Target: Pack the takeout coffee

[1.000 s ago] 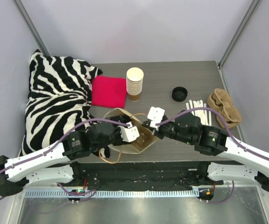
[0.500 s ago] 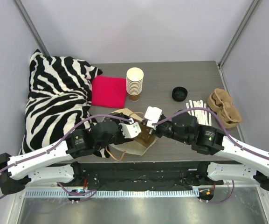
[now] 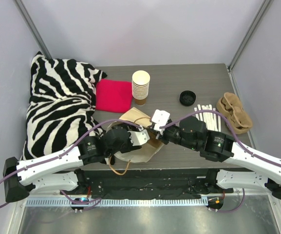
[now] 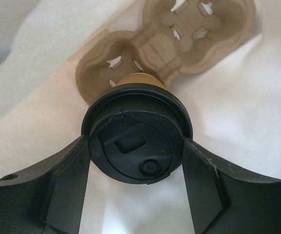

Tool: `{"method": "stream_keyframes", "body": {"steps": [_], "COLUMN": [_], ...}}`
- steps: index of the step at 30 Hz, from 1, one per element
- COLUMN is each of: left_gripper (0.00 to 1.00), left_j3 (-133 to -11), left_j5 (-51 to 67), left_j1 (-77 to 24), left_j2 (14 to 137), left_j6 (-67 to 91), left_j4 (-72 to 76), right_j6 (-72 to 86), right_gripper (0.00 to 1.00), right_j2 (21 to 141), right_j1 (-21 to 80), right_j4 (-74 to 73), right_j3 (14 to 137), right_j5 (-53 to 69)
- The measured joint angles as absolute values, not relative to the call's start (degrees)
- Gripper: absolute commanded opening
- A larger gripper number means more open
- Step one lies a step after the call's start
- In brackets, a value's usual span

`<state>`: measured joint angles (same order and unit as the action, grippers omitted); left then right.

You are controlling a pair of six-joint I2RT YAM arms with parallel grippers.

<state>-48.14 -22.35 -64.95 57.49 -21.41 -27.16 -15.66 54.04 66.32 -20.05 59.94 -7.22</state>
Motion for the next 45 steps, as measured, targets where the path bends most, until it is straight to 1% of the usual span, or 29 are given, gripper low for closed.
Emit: {"method": "stream_keyframes", "body": {"steps": [12,25,35,45], "left_gripper": [0.00,0.00,0.00,0.00], "left_j3": [-46.9,-44.4,-48.6,-53.2], "left_j5": [-19.3,-19.0,-14.9,-14.3], "left_j1": [-64.4,-63.4,-62.8,-62.8], "left_j2": [57.5,58.4,59.1,62.1], "left_j6": [-26.5,-27.7,-26.0,-24.9], "left_j4": [-23.2,-23.2,-29.8,-34.8], "right_j6": [-8.7,-6.9,-7.0,-9.0], "right_gripper": [0.01,0.01,0.01,0.01], "right_j2": [54.1,54.1,53.9,53.1], "right_j1": [65.8,65.0,65.0,64.6], "right_j4": [-20.0,-20.6,-20.5,-19.7], "right_j3": [59.8,59.8,59.4,58.7], "right_j5": [-5.6,-4.6,-4.4,-4.6]}}
